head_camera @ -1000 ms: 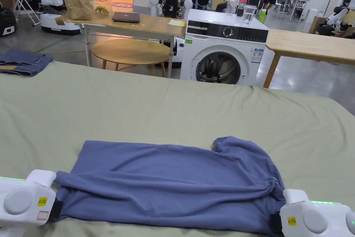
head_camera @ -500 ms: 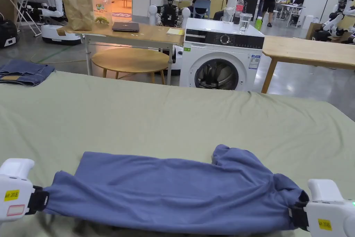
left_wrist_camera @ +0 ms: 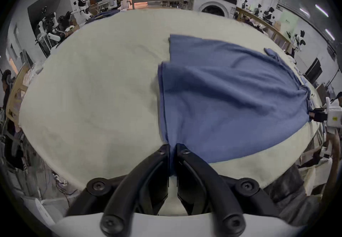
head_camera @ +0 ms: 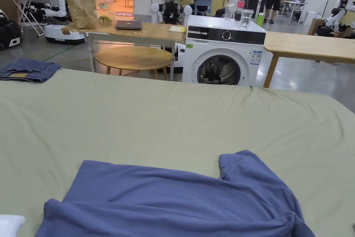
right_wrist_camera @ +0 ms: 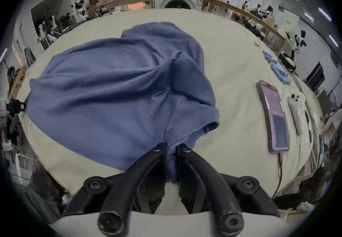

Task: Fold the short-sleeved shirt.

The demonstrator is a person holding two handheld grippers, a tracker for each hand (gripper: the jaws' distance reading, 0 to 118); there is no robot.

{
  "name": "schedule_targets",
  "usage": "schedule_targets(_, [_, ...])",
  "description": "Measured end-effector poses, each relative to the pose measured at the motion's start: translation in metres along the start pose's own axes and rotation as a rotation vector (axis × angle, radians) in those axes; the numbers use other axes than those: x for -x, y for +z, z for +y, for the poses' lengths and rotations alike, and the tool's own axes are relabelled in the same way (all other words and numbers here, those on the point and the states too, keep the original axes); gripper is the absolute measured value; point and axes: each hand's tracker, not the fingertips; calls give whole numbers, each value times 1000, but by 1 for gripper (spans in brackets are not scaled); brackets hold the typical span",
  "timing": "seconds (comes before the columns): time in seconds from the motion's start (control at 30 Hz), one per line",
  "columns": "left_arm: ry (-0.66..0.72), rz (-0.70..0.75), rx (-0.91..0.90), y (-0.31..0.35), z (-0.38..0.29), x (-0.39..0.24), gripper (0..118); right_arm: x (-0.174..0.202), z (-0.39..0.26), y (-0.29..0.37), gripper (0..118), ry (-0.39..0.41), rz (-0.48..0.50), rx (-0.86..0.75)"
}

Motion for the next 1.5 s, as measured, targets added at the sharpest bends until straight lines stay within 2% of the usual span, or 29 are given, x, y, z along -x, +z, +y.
schedule_targets(0.13, [-2,15,-9,-3,2,-3,1,-1,3,2,13,-3,-3,-5])
schedule_targets(0.23, [-16,20,-11,4,10,-7,4,1,9,17,37,5,-75,-15])
schedule_targets(0.27, [-10,23,-10,8,13,-7,19,2,12,25,46,7,-103,-48])
schedule_targets(0.3, [-7,35,-26,13,16,-9,32,3,15,33,49,8,-118,-84])
schedule_targets(0.37, [-1,28,-113,26,23,-13,39,8,26,53,49,-8,-127,-166])
schedule_targets(0.5, [5,-24,-299,49,40,-28,40,30,48,79,49,-8,-94,-339])
schedule_targets(0.63, [-25,-2,-511,63,52,-50,40,66,63,87,49,-19,-67,-567])
schedule_targets(0.67, [-30,3,-571,67,55,-57,40,75,66,88,45,-29,-51,-629])
schedule_targets(0.7, [-31,11,-620,70,56,-62,40,84,70,89,36,-40,-50,-664])
schedule_targets(0.77, [-34,49,-728,77,59,-75,37,104,77,91,9,-51,-27,-751])
schedule_targets(0.87, [-43,70,-831,83,65,-89,28,127,85,93,8,-75,-12,-842])
schedule_targets(0.93, [-43,92,-881,86,69,-96,0,136,90,92,0,-74,39,-863])
schedule_targets(0.97, [-25,112,-893,87,69,-98,0,141,91,92,0,-72,31,-859])
schedule_targets(1.07, [-2,76,-869,85,79,-96,0,150,97,88,0,-68,36,-862])
schedule_targets(1.17, [40,92,-801,76,96,-85,0,148,102,82,0,-55,121,-844])
schedule_targets(1.23, [64,65,-740,65,113,-71,0,149,106,78,0,-53,98,-828])
schedule_targets(1.5, [114,-48,-327,-19,204,-12,0,135,121,52,0,-38,83,-764])
